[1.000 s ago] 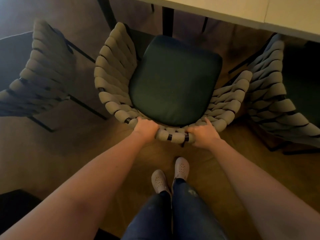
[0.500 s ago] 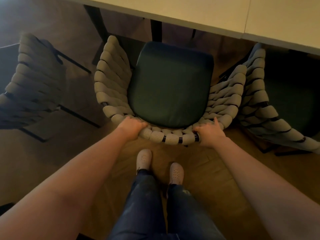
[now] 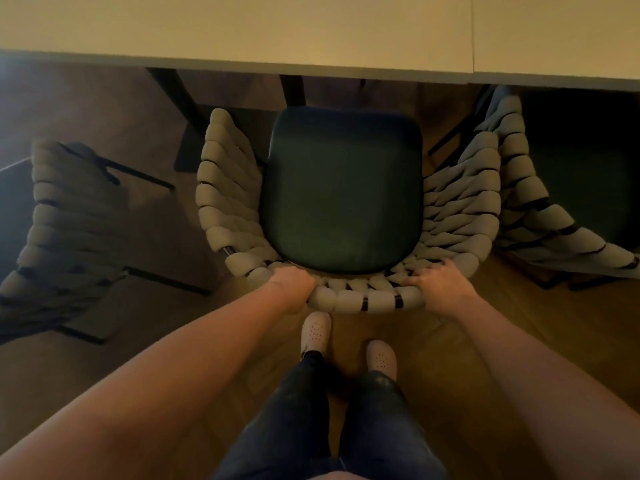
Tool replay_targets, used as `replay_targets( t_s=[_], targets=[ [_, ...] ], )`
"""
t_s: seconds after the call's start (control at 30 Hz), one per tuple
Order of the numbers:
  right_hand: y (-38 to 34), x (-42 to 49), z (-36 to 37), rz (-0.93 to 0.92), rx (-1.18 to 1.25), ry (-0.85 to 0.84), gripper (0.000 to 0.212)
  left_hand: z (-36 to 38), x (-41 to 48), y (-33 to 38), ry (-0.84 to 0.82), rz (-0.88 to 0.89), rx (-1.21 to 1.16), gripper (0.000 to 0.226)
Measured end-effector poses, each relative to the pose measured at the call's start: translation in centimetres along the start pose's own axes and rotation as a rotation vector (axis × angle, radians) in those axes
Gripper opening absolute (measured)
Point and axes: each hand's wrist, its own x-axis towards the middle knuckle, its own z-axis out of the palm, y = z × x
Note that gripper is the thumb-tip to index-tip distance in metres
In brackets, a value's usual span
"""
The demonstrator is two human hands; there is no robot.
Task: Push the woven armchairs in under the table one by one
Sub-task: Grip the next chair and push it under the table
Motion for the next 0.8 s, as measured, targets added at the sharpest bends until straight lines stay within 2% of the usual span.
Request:
replay_targets(
  t_s=[0.2, 0.37, 0.8],
  targets=[
    [-0.6, 1.0, -0.4, 0.003, 0.052, 0.014, 0.048, -1.4, 0.6, -2.2, -0.008, 0.028, 0.076, 0.026],
    [-1.5, 3.1, -2.3, 0.014, 0.069, 0.033, 0.046, -0.8, 2.2, -5.4, 0.005, 0.047, 0.040, 0.026],
    [4.7, 5.5, -4.8, 0.065, 0.006, 0.002, 0.049, -4.0, 5.9, -4.4, 0.228, 0.071, -0.124, 0.013]
  ],
)
